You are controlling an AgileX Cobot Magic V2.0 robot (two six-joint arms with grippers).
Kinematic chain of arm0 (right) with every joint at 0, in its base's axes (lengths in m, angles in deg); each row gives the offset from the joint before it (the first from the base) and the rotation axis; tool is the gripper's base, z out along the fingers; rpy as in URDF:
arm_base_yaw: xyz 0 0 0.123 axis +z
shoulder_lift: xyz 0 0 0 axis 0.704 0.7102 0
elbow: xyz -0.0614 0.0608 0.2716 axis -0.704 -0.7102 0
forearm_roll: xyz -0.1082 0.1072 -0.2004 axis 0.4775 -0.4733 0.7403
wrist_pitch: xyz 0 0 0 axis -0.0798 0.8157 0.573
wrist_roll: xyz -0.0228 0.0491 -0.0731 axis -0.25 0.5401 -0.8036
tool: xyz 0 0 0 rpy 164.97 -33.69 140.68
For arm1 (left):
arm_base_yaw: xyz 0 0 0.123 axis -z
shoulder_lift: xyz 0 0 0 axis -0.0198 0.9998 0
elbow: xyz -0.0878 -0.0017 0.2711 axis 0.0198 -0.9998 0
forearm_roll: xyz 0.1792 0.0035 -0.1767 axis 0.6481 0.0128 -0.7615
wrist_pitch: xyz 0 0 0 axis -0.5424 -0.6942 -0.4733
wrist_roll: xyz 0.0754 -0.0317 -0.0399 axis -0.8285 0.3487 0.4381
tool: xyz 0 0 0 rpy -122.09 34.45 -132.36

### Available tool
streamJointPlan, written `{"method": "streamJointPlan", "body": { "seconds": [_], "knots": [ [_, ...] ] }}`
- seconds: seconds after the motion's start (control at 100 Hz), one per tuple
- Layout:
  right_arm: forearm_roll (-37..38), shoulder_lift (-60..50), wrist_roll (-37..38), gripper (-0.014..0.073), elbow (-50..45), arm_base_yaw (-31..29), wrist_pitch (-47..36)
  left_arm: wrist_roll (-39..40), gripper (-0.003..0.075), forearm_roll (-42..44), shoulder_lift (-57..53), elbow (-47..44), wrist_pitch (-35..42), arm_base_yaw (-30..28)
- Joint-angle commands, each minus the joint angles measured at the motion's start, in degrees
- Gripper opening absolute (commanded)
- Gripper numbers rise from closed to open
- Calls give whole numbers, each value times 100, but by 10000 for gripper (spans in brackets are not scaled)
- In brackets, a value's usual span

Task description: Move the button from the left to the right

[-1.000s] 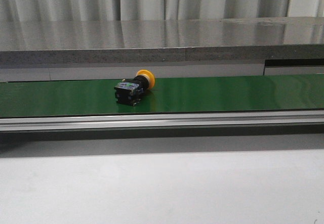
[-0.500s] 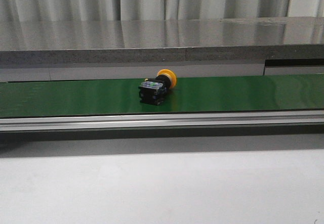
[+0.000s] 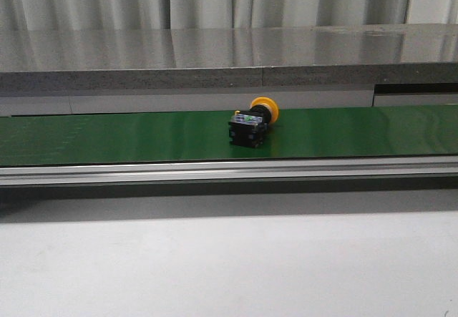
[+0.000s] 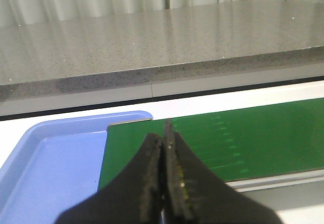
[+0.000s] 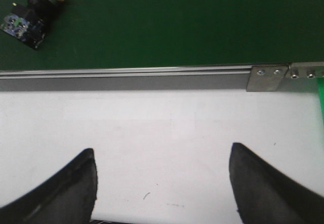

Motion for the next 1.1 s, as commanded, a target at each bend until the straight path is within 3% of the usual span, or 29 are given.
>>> {"method": "streamJointPlan", "body": {
  "seconds": [0.0,0.23,0.7,1.09],
  "knots": [
    [-222,16,-30,561,214,0,-452,11,-19,-23,31,156,519,41],
    [-537,557,-35,561,684,117,-458,11,-19,-23,31,156,519,41],
    [-557,2970,155,562,2221,870,-840,11,-19,-23,31,156,509,41],
    [-486,4244,249,562,3099,955,-928,11,-19,-23,31,156,498,41]
  ]
}}
